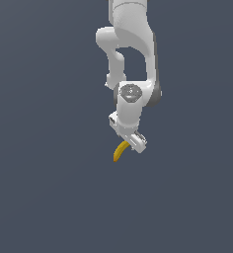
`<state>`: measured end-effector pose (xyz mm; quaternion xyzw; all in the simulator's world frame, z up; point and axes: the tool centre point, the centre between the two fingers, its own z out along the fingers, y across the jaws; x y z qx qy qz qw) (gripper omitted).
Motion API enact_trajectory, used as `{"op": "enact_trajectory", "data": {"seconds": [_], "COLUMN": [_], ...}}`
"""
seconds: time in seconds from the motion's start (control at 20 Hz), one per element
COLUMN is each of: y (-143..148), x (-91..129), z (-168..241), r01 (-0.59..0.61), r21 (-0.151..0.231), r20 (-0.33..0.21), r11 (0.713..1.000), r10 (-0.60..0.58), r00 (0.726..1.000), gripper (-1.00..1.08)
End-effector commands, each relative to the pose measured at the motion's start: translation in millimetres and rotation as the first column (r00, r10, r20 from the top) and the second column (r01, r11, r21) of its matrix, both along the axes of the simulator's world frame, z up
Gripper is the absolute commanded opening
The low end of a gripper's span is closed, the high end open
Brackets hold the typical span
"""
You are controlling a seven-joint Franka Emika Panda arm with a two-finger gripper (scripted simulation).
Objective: Pick up the object and move it to a goal position.
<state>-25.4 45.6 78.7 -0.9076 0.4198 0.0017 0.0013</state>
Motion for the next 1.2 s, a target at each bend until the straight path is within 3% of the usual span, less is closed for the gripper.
{"op": "enact_trajectory", "data": {"seconds": [0.0, 0.7, 1.15], "y": [2.3, 6.5, 6.2], "x": [-1.6, -4.6, -5.8], "z": [-3.7, -12.6, -50.1], "r01": [0.038, 0.095, 0.099], "r21": [-0.001, -0.004, -0.004], "r20": [0.001, 0.002, 0.002], "r11": [0.999, 0.995, 0.995], "r10": [-0.038, -0.095, -0.099], "r00": [0.999, 0.995, 0.995], "gripper": [1.0, 1.0, 1.0]}}
